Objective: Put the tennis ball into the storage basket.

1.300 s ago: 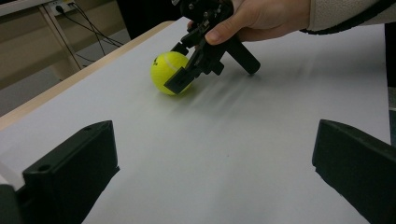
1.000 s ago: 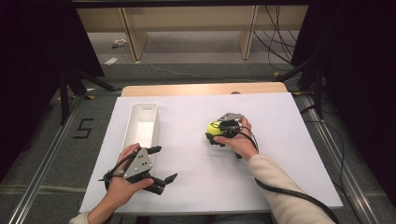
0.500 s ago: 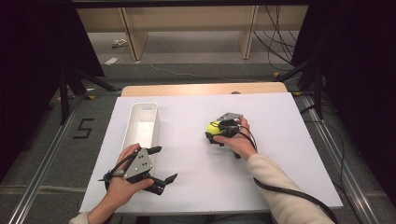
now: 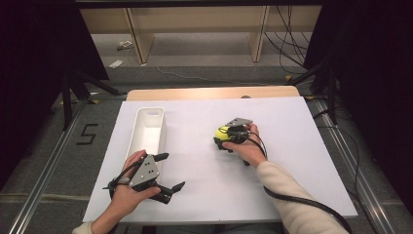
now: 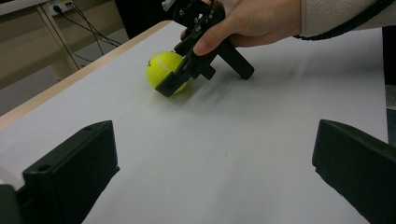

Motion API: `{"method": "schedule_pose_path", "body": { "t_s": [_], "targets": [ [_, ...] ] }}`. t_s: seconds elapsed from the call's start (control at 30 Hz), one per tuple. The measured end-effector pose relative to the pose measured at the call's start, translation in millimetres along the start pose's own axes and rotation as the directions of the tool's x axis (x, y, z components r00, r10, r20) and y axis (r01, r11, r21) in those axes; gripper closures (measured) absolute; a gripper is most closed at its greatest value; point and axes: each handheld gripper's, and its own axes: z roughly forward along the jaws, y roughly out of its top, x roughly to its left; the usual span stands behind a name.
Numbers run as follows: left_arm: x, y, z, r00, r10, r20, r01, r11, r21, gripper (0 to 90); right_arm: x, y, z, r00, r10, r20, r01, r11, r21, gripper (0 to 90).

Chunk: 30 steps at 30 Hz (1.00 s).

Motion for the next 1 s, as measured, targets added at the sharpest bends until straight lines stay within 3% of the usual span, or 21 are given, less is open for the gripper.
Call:
{"method": "schedule_pose_path", "body": {
  "t_s": [1.0],
  "targets": [
    [-0.3, 0.2, 0.0, 1.0000, 0.000, 0.002, 0.000, 1.0000, -0.002, 0.0, 0.8, 9.8, -11.9, 1.0000, 0.001, -0.006, -0.001, 0.999, -0.040, 26.1]
  ]
}}
